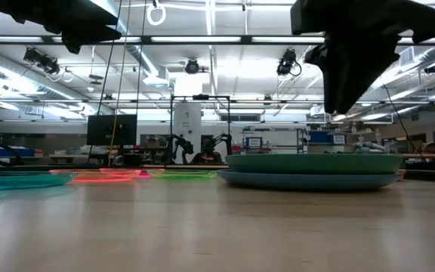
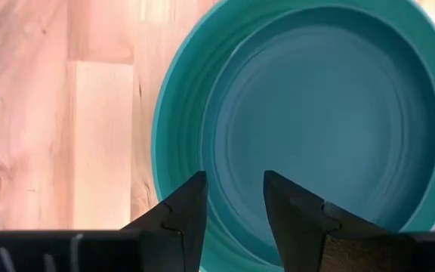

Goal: Stack plastic plates
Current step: Stack the brown plate on top of the dark blue plate

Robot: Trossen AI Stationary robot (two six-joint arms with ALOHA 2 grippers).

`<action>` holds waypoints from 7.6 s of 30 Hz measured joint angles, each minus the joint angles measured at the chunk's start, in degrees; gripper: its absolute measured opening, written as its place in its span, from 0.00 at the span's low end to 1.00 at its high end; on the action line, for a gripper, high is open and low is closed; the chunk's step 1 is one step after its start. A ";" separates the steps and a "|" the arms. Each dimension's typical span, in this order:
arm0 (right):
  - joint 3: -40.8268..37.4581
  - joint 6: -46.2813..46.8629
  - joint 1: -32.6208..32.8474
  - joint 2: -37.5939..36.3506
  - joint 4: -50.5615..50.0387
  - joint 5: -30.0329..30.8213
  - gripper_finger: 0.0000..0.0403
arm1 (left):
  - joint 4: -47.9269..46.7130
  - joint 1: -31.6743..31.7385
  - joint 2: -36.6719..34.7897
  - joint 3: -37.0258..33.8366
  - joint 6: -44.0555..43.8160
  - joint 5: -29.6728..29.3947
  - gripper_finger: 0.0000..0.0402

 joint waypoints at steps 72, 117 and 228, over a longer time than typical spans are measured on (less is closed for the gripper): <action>-9.87 8.18 -16.91 -24.50 -14.62 6.55 0.35 | 0.20 -0.74 2.68 -0.02 -0.07 0.04 0.50; -24.78 2.31 -35.48 -16.66 1.85 0.28 0.30 | 1.25 0.21 16.06 5.16 -1.46 6.71 0.50; 7.65 5.22 -10.12 -2.89 -9.92 0.33 0.05 | -14.49 0.20 22.14 12.74 -6.05 3.26 0.43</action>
